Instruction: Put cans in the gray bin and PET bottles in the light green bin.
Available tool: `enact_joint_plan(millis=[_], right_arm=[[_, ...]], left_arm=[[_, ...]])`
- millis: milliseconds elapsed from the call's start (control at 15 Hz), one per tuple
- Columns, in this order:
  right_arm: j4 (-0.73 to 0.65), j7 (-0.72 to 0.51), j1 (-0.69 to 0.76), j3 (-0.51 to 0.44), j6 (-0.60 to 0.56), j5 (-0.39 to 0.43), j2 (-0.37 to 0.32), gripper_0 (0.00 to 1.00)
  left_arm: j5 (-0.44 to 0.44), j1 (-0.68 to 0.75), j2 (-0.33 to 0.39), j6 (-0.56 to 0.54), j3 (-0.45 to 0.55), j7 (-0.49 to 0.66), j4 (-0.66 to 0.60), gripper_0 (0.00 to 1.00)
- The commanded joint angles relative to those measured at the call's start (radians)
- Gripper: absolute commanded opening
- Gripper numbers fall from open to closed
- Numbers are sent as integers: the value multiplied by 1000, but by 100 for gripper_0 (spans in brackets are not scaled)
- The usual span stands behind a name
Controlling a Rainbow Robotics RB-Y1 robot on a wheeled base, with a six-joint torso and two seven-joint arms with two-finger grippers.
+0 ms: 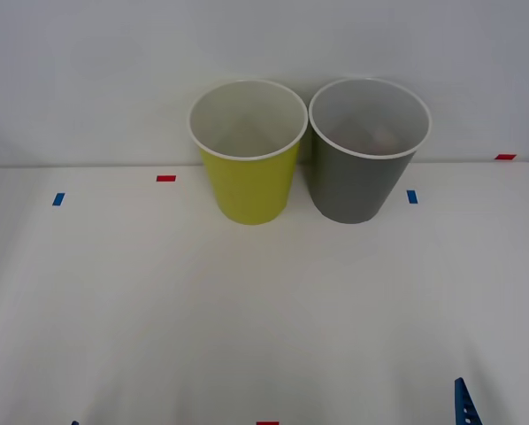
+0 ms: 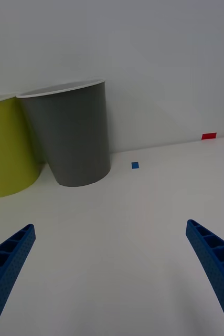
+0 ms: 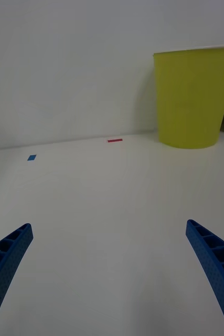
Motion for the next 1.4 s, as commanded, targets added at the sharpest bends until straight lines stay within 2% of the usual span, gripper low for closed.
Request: enact_joint_plan(millis=[67, 1400], right_arm=[[0, 0, 0, 0, 0, 0, 0, 100], [0, 0, 0, 0, 0, 0, 0, 100]], left_arm=[[-8, 17, -4, -14, 1, 7, 2, 100], [-5, 17, -4, -14, 13, 2, 0, 100]])
